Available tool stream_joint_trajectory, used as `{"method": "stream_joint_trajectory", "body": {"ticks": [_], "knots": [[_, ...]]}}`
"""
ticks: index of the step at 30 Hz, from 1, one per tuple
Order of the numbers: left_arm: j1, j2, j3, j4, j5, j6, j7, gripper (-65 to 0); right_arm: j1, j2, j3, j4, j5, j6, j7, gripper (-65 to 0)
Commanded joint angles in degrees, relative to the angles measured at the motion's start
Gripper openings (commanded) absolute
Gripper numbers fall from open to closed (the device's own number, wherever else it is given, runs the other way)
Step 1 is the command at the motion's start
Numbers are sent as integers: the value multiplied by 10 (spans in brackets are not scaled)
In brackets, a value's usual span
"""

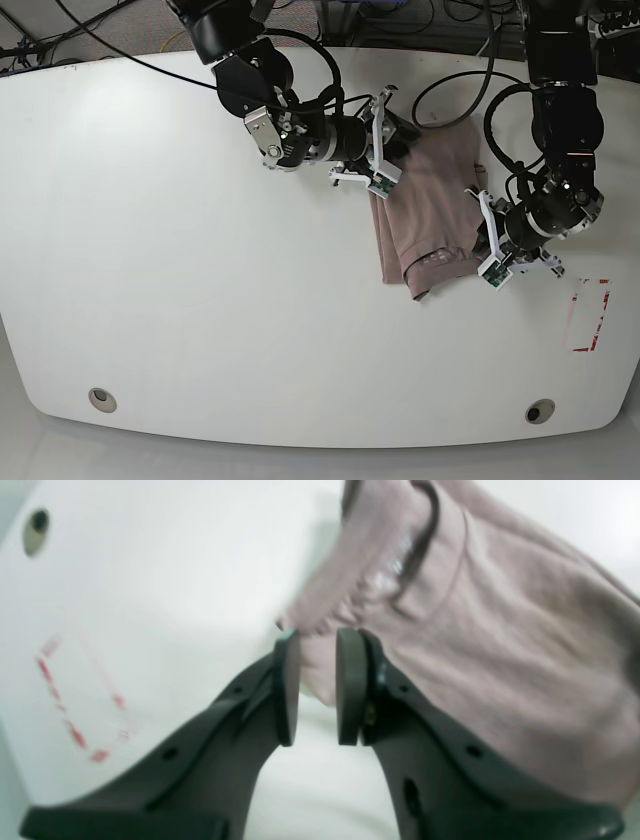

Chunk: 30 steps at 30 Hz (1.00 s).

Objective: Fold the T-shirt properly
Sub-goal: 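Carry the folded shirt with the left gripper to the table edge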

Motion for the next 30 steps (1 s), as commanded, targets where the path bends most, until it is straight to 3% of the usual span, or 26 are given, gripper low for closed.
{"method": "stream_joint_trajectory", "body": {"ticks": [1, 4, 8, 10, 12, 17, 23, 26, 30], "knots": [[9, 12, -22, 31, -5, 1, -12, -529, 10, -11, -5, 6, 9, 3, 11, -463], [25, 29, -33, 47, -5, 1, -13, -529, 16, -8, 4, 13, 12, 4, 9, -463], [54, 70, -33, 75, -5, 3, -15, -528, 2, 22, 46, 78, 13, 7, 6, -463], [66, 84, -31, 88, -5, 40, -16, -517, -11, 32, 67, 110, 13, 7, -2, -463], [69, 119, -30, 86, -4, 94, -22, -456, -15, 45, 105, 134, 13, 7, -10, -461], [103, 166, -28, 78, -3, 221, -119, -326, -21, 53, 171, 168, 13, 8, -28, -460], [131, 170, 55, 40, 69, 309, -213, -311, -22, 79, 196, 175, 14, 9, -39, -460], [156, 170, 67, 6, 104, 361, -275, -308, -37, 81, 214, 181, 32, 26, -40, -461], [157, 170, 71, -66, 107, 390, -337, -307, -40, 79, 253, 171, 54, 46, -40, -460]]}}
